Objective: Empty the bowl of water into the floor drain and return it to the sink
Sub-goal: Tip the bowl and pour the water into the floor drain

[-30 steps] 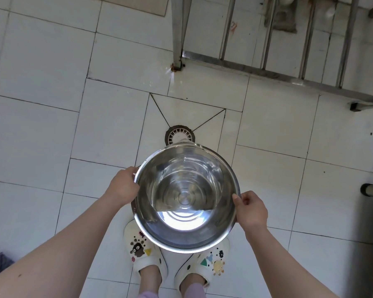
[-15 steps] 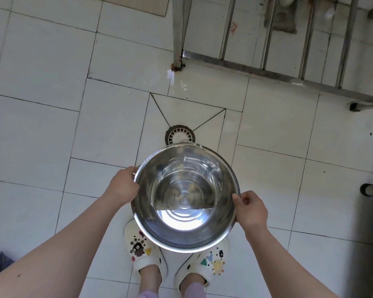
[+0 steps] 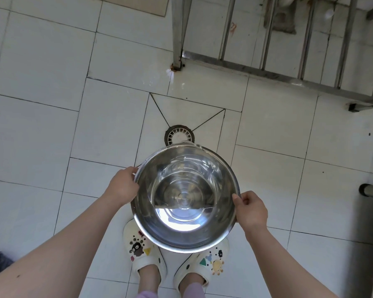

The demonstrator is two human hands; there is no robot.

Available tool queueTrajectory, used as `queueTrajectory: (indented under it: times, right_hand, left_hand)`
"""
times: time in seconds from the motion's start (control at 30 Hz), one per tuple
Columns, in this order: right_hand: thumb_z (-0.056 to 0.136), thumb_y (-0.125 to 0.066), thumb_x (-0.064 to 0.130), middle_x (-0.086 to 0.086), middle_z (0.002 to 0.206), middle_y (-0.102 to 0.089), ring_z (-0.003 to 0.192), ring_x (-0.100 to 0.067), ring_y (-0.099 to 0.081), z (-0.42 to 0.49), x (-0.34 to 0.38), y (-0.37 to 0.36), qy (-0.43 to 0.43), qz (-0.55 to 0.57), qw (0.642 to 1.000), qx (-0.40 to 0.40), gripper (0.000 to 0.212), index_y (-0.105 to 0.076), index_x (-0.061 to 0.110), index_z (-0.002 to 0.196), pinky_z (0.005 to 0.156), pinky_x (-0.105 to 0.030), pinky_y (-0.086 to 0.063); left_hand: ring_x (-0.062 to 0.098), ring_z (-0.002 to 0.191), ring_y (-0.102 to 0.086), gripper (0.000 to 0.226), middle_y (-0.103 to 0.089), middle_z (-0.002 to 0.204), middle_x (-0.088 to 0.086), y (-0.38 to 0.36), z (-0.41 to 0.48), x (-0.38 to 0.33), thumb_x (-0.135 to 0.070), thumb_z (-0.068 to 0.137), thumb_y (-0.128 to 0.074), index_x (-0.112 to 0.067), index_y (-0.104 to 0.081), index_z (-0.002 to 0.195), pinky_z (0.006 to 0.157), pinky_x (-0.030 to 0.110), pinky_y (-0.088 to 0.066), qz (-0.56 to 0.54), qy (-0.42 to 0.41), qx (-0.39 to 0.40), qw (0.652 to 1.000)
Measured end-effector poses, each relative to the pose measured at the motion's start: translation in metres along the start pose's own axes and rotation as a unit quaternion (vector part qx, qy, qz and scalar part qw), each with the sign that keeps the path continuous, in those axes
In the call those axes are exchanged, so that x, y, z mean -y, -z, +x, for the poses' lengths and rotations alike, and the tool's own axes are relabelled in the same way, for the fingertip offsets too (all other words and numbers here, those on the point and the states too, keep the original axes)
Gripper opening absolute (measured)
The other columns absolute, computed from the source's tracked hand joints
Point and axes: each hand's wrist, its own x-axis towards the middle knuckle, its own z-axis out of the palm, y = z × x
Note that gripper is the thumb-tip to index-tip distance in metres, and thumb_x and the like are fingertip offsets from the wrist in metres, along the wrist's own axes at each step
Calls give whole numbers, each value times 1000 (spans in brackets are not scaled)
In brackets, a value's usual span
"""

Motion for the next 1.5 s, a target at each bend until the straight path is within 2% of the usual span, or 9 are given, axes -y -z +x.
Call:
queueTrajectory:
  times: [0.23, 0.4, 0.67, 0.9, 1.03, 1.17, 1.4, 1.5]
  right_hand:
    - [93, -59, 25, -3, 67, -56, 81, -39, -66, 1, 0, -1, 6, -1, 1000, -4, 26, -52, 7, 75, 75, -40, -51]
    - [93, -58, 25, -5, 71, -59, 81, -39, -66, 2, 1, -2, 8, 1, 1000, -5, 25, -53, 6, 77, 76, -40, -51]
    - [93, -59, 24, -3, 68, -56, 72, -30, -55, 4, 2, -2, 7, 5, 1000, -11, 24, -54, 5, 79, 76, -41, -51]
    - [92, -60, 24, -1, 65, -54, 71, -30, -54, 7, 3, -3, 10, 5, 1000, -12, 24, -52, 7, 76, 76, -43, -53]
    - [92, -60, 24, -1, 66, -54, 71, -30, -55, 10, 3, -3, 11, 7, 1000, -12, 24, -53, 6, 78, 75, -40, -51]
    - [92, -59, 24, 0, 65, -53, 73, -33, -58, 12, 4, -3, 10, 12, 1000, -8, 24, -56, 3, 81, 75, -40, -51]
    - [92, -59, 24, 0, 67, -55, 82, -39, -65, 13, 6, -3, 14, 5, 1000, -8, 24, -53, 7, 77, 76, -40, -51]
    - [92, -59, 25, 0, 66, -55, 81, -40, -65, 12, 8, -3, 15, 3, 1000, -6, 24, -55, 5, 79, 75, -40, -51]
  left_hand:
    - [32, 98, -62, 41, -67, 114, 14, -1, 1, 2, -4, 88, -51, -7, -53, 128, 80, 33, -49, 0, 0, -1, 1000]
    - [32, 98, -62, 41, -68, 112, 14, -1, 3, 3, -3, 87, -50, -7, -54, 128, 77, 31, -47, -7, 6, -3, 1000]
    - [28, 89, -60, 40, -68, 109, 13, -2, 4, 5, -3, 87, -52, -8, -55, 127, 73, 29, -43, -15, 8, -2, 1000]
    - [27, 87, -59, 38, -69, 102, 11, -1, 6, 5, -6, 86, -53, -11, -57, 124, 70, 27, -42, -20, 13, -5, 1000]
    - [27, 85, -60, 38, -69, 100, 10, -2, 7, 4, -4, 85, -51, -12, -57, 122, 63, 26, -44, -28, 14, -2, 1000]
    - [26, 85, -59, 37, -69, 100, 9, -2, 9, 3, -5, 86, -52, -13, -58, 121, 61, 26, -43, -31, 14, -1, 999]
    - [26, 86, -59, 38, -69, 101, 8, 0, 11, 4, -4, 85, -52, -13, -58, 121, 70, 27, -44, -33, 16, 3, 999]
    - [25, 82, -57, 37, -66, 92, 5, 0, 12, 5, -4, 85, -52, -14, -59, 119, 61, 26, -44, -33, 14, 0, 999]
